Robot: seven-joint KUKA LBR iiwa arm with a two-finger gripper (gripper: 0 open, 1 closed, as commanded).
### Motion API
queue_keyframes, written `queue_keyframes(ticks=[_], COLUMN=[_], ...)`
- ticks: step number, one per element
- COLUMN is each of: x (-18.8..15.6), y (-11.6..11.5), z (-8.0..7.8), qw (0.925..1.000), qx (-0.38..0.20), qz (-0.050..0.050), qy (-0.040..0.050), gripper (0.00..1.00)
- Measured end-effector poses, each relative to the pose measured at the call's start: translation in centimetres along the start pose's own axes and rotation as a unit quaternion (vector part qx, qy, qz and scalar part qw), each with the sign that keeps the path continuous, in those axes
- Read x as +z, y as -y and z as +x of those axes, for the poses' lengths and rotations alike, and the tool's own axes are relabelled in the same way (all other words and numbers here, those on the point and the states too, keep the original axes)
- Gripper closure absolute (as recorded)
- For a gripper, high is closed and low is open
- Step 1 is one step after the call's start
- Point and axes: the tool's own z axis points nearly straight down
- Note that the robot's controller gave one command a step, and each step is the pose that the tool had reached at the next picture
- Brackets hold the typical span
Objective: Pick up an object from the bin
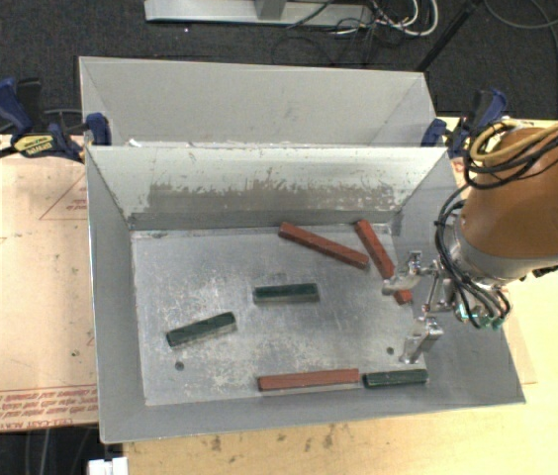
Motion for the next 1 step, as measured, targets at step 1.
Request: queue_keyframes(ticks=[1], x=[-0.29], y=[-0.03], z=[-0.17], qw=[1.0], qx=[-0.001], qz=[0.0], qy=[0.0033], gripper=[0.0])
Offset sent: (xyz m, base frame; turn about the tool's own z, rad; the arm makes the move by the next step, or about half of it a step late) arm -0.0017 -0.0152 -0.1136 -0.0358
